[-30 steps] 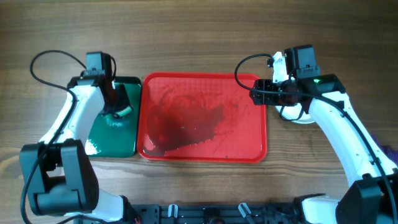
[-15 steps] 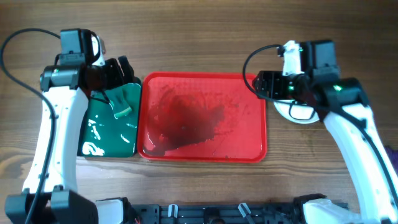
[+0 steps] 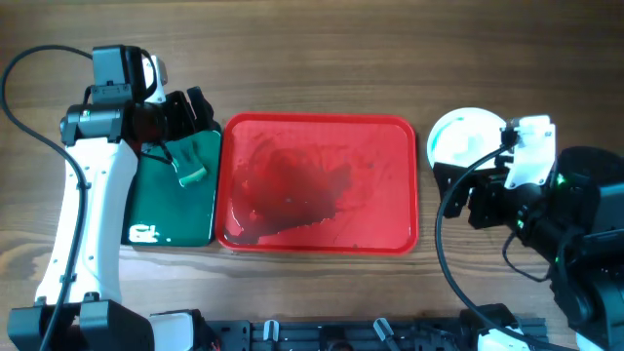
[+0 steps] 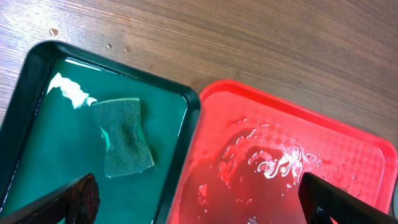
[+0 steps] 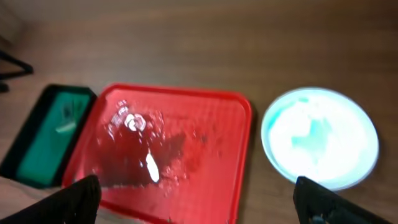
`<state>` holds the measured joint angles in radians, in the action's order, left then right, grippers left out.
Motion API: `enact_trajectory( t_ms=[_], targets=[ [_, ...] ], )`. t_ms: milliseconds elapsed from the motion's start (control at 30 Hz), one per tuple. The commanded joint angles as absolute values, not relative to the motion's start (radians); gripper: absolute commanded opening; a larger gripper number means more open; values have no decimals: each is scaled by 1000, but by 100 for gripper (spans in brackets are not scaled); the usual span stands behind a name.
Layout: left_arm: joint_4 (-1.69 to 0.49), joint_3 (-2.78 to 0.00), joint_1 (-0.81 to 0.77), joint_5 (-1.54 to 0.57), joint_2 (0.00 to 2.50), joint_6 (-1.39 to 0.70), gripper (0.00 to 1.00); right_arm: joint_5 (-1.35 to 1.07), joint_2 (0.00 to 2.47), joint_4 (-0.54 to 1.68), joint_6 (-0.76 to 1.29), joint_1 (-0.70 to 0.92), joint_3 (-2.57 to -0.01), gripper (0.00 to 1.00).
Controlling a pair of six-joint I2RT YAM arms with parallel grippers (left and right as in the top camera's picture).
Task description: Clean dirty plates on tray and stack at the side
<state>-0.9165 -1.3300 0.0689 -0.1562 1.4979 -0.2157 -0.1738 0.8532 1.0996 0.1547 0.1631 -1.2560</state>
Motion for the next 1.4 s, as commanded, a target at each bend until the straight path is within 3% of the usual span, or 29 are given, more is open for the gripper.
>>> enact_trajectory(
  t_ms=[0,167,400,533,700,1367],
  targets=[
    [-914,-1335,76,-175,1502,-224,100,-68,854,1041,124,166,-1250,100],
    [-914,-1335,76,-175,1502,-224,100,31,697,756,29,153,-1021,100],
    [-914,-1335,76,-175,1502,-224,100,-57,259,206,8,118,-393,100],
    [-914,-1335,76,-175,1502,-224,100,-104,86,-1,10,118,-119,100],
    [-914,-1335,76,-175,1502,-224,100,-115,2,-4,31,118,-4,100],
    [-914,-1335,73,-175,1499,-224,100,-112,14,-7,29,119,-5,100]
  ],
)
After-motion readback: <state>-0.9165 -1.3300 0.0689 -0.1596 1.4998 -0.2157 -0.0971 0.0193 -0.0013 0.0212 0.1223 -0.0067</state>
